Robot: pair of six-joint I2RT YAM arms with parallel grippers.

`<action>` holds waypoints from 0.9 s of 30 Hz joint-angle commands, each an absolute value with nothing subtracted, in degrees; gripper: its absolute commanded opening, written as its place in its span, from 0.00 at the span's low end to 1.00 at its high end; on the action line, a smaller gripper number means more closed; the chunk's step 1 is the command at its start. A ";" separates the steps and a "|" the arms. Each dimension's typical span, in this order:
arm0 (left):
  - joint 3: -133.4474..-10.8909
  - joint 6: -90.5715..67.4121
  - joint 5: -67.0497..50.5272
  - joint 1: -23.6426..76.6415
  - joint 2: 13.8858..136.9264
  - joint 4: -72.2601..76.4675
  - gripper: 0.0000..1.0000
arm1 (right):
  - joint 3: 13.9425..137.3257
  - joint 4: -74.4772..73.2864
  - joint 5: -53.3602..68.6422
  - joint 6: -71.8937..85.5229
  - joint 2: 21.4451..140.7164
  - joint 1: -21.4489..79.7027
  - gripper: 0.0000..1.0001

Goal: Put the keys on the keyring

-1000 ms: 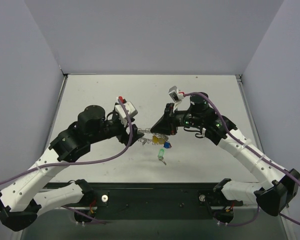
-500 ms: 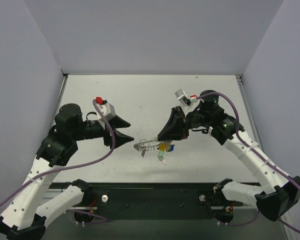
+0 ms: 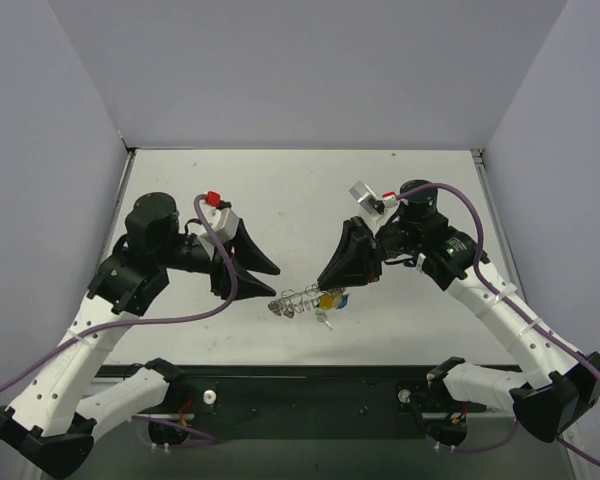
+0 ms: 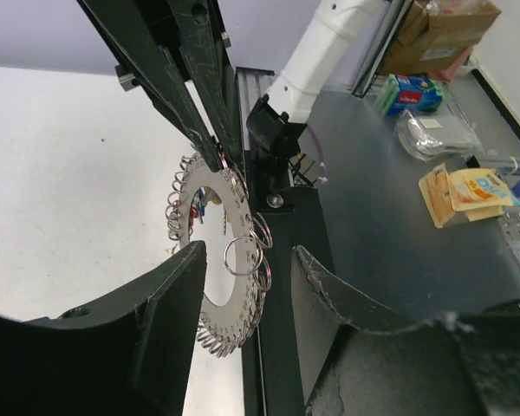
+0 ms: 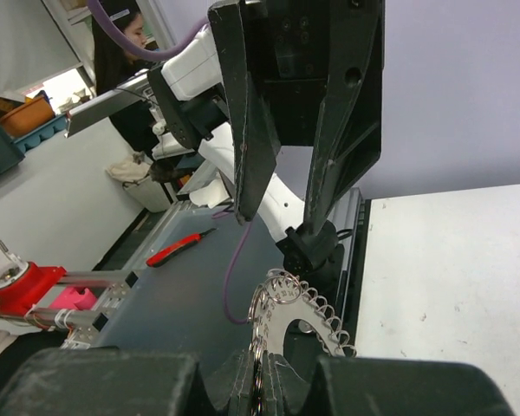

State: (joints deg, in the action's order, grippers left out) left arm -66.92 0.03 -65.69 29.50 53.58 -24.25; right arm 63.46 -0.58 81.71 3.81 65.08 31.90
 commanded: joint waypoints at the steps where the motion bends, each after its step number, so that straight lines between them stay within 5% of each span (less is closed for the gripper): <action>1: -71.97 4.38 -66.28 33.73 56.07 -28.35 0.53 | 66.71 3.78 86.22 2.81 64.34 31.73 0.00; 5: -74.53 9.57 -57.94 38.31 58.71 -35.15 0.51 | 66.71 3.96 86.13 2.90 64.25 31.82 0.00; 22: -72.69 11.25 -54.76 38.58 59.15 -36.56 0.39 | 66.36 4.22 85.43 2.81 63.11 31.73 0.00; 25: -72.42 11.34 -54.14 38.58 58.97 -36.56 0.28 | 66.36 4.22 85.43 2.81 62.93 31.73 0.00; 27: -72.25 11.25 -54.14 38.50 59.06 -36.21 0.03 | 66.27 4.39 85.43 2.90 63.02 31.73 0.00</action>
State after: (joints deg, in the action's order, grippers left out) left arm -71.83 10.15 -54.85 38.41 59.40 -36.73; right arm 63.86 -0.51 81.84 4.23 65.08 31.90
